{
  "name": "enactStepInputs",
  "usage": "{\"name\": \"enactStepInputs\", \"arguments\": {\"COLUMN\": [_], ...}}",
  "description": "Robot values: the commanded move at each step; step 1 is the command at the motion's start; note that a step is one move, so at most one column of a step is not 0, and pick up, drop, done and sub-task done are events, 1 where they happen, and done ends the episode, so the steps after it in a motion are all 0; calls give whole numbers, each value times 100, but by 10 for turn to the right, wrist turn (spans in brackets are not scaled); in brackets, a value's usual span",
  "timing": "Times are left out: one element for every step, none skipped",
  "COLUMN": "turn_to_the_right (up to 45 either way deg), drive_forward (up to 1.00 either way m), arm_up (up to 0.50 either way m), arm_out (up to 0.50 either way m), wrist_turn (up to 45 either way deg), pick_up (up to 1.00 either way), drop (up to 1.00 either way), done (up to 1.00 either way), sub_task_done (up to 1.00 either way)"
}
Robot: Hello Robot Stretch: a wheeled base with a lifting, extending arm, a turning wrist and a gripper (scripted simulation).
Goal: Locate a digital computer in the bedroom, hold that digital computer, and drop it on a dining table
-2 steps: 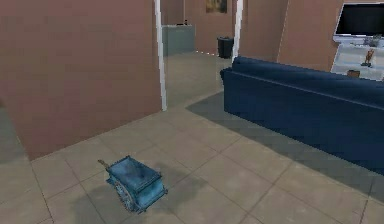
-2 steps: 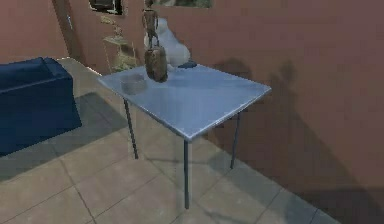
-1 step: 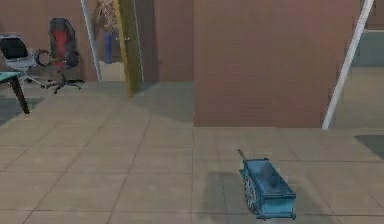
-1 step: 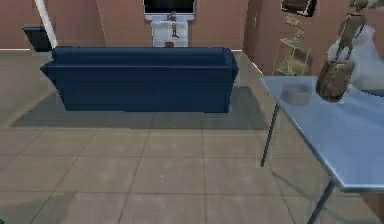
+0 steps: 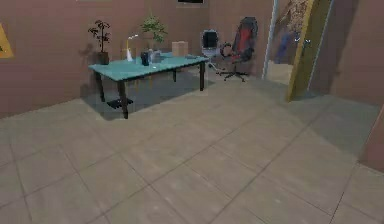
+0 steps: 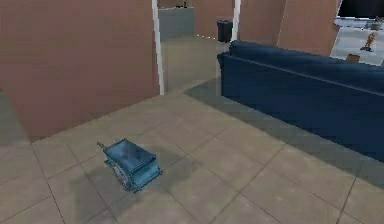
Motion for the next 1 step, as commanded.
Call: {"name": "enactStepInputs", "arguments": {"turn_to_the_right": [-360], "drive_forward": [0], "arm_up": [0], "arm_out": [0], "wrist_turn": [0], "pick_up": [0], "drop": [0], "done": [0], "sub_task_done": [0]}}
